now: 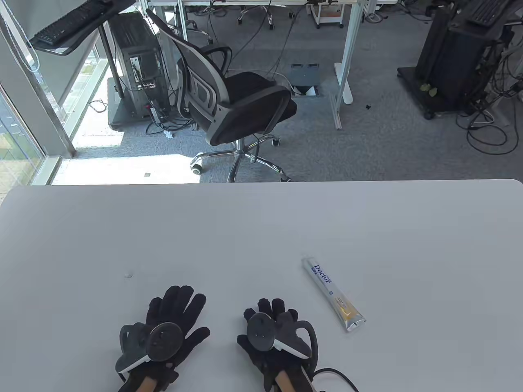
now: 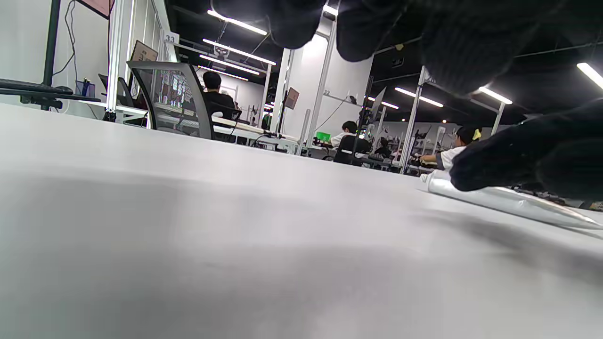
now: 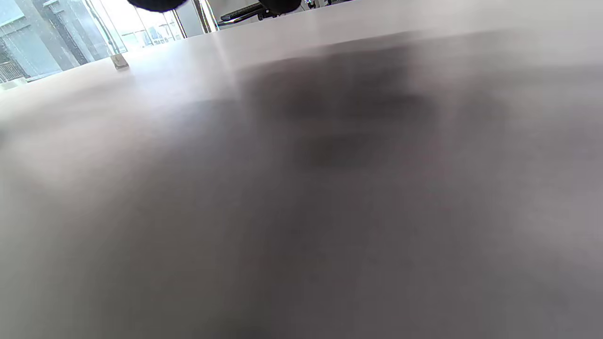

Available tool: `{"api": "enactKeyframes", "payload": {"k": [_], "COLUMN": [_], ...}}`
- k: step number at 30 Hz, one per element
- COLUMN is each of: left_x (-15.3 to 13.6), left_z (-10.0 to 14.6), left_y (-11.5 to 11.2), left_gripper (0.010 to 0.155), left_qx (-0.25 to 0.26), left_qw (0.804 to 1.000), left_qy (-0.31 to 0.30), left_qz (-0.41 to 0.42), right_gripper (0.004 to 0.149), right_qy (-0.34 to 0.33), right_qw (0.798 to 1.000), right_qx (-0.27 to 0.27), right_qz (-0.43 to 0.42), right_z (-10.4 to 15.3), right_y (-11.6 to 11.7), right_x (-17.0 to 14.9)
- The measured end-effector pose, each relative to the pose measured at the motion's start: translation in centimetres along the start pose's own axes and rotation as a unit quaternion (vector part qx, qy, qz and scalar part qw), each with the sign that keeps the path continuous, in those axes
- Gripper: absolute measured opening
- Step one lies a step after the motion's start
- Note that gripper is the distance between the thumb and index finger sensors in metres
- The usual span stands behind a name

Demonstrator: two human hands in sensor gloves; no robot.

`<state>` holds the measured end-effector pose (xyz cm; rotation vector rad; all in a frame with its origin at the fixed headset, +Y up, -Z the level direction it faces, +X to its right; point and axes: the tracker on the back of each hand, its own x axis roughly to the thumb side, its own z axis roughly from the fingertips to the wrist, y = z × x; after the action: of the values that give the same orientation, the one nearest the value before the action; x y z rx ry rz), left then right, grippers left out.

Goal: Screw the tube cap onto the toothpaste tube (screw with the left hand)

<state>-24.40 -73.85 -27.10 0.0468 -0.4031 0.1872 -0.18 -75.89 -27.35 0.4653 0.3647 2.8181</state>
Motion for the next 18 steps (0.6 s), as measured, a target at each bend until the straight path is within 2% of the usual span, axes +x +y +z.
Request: {"api": "enactKeyframes", "payload": {"k": [3, 13, 18], "left_x": [-0.1, -0.5, -0.9], "left_z": [0.0, 0.0, 0.2], "left_y": [0.2, 0.1, 0.3], "left_gripper": [0.074, 0.074, 0.073], "left_qx": [0.01, -0.008, -0.005], "left_qw": [1.0, 1.0, 0.999], "left_qy": [-0.004, 0.014, 0.021], "left_qz": [0.016, 0.019, 0.039], "right_gripper": [0.066, 0.066, 0.067], "right_qy": [0.0, 0.008, 0.031], "right_qw": [1.0, 0.998, 0.985], "right_qx": [-0.003, -0.015, -0.096], "right_qz": [-0.017, -0.067, -0.141], "right_z": [0.3, 0.6, 1.3], "right_y": [-0.4, -1.2, -6.3], "right_x": [-0.4, -1.9, -4.3]}}
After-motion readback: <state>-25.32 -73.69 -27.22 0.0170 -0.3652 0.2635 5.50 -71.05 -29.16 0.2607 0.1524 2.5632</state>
